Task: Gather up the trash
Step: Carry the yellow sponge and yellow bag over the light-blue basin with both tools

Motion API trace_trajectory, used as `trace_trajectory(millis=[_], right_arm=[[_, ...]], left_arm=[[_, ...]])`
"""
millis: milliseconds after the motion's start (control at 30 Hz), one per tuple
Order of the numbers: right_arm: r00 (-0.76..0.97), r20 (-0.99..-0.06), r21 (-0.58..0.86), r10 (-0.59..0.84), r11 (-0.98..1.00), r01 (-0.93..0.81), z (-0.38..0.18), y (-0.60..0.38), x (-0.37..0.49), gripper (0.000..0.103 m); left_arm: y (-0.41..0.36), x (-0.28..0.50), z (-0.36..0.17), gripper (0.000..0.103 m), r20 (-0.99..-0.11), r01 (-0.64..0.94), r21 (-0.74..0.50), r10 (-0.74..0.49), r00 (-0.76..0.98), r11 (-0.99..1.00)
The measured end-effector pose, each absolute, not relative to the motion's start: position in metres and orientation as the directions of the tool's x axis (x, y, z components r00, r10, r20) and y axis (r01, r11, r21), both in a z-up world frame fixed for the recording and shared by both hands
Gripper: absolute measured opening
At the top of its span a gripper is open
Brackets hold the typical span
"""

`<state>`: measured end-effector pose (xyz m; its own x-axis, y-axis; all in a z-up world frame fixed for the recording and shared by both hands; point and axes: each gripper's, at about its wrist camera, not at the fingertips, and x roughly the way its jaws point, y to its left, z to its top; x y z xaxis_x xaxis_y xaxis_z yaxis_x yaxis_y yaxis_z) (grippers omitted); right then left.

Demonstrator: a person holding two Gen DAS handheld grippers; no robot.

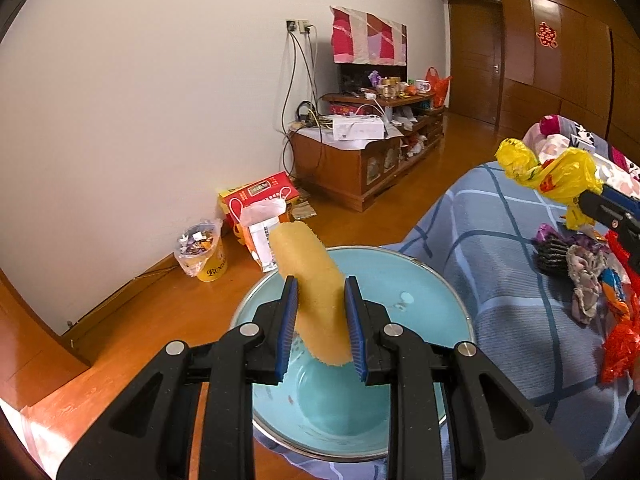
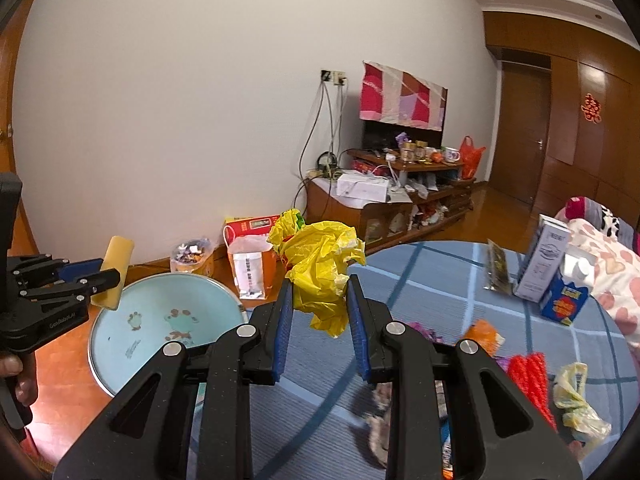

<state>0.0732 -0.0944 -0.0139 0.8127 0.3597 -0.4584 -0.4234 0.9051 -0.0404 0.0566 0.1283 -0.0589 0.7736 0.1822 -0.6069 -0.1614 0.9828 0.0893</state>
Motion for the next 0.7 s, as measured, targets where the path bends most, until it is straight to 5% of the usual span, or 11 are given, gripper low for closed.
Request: trace_trajectory(millis=[700], right_arm=[[0.778,-0.488,-0.059,0.395,0.875,-0.481,-0.031,-0.063,0.081,0.028]], left_arm=[[0.141,0.054,-0.063,0.025,-0.594,-0.212,0.117,0.24,0.768,0.97]])
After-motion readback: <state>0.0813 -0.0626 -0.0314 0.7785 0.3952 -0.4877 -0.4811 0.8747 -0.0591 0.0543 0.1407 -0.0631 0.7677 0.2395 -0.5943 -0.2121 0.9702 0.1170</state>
